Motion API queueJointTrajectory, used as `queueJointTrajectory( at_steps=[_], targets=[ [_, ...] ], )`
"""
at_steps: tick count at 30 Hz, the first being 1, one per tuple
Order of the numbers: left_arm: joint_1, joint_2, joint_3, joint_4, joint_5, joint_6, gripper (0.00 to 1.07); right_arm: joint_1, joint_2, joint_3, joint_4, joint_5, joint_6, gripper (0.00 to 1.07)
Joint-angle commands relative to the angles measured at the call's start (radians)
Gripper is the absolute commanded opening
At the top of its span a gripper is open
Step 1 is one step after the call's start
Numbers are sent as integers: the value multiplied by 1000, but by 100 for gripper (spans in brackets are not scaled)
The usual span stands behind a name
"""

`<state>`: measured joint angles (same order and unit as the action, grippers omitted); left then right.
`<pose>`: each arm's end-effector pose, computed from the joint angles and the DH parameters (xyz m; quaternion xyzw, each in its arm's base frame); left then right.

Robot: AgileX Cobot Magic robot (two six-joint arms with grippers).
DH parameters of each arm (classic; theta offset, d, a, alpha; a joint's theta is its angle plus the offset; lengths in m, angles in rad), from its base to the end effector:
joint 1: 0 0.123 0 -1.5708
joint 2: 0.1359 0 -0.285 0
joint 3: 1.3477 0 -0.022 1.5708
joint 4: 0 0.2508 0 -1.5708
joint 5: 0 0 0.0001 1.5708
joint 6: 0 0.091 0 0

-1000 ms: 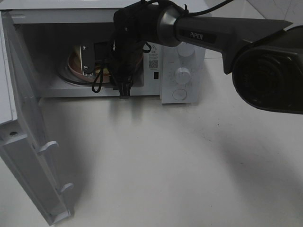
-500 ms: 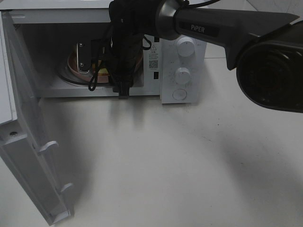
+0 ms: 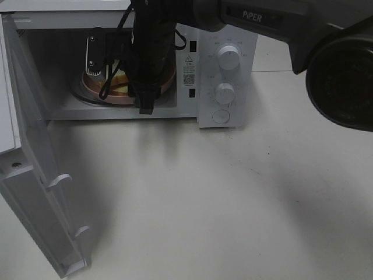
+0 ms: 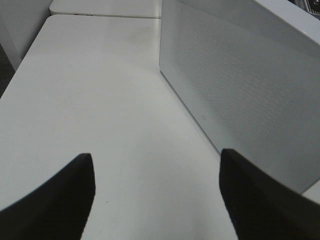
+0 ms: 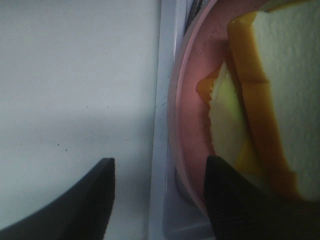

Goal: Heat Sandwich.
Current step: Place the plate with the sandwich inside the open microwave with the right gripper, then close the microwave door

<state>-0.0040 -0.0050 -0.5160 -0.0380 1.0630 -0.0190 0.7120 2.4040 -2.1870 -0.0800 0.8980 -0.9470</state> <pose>-0.0076 -0.0030 0.2815 -0.0054 0.8481 -0.0251 0.5291 0.4076 0.3442 0.1959 -0.7206 0.6385 -0.0680 0.2618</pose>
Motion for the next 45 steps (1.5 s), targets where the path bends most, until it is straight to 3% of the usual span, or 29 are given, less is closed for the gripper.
queueJointTrajectory(
  at_steps=[1,15,23,32,40,45],
  targets=[
    [-7,-23,1,-1,5,1,67,12,-24,-10,5,13,43,54],
    [-7,-23,1,-1,5,1,67,45,-42,-10,34,224,83,54],
    [-7,-23,1,-1,5,1,67,56,-67,0,33,345,280,54],
    [-7,-23,1,-1,5,1,67,58,-154,128,25,344,675,54],
    [-7,-23,1,-1,5,1,67,57,-302,343,26,344,1067,54],
    [-7,-23,1,-1,5,1,67,57,-369,443,26,343,1179,54]
  ],
)
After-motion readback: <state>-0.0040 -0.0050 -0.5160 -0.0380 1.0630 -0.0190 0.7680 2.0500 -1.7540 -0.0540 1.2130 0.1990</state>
